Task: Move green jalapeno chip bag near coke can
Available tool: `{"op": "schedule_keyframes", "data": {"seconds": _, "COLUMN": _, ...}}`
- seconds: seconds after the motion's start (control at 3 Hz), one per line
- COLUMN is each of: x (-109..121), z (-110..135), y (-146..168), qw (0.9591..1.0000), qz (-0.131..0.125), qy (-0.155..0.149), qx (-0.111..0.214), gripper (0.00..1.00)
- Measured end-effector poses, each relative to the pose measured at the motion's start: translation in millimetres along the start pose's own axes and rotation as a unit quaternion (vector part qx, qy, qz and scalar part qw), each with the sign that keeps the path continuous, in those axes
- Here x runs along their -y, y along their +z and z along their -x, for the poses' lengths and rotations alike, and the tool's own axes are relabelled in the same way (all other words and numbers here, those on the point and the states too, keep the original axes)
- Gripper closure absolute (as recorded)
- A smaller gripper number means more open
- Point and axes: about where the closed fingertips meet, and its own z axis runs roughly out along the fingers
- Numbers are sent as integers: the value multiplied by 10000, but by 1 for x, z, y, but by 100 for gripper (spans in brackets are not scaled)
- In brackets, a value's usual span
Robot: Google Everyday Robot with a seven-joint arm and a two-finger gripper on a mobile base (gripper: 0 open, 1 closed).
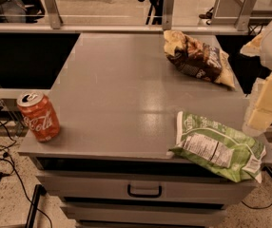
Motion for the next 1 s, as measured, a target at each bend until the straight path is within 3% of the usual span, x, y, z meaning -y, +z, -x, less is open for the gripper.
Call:
{"op": "schedule_keyframes", "data": {"seconds": 0.67, "x": -9, "z": -12, "y": 24, "qw": 9997, "qz": 161, "qy": 189, "qx": -45, "gripper": 0}}
{"op": "schedule_keyframes", "data": {"seconds": 1.0, "x": -28, "z": -21, "y": 62, "qw": 9979, "qz": 522, "qy": 383, "qx": -6, "gripper": 0}}
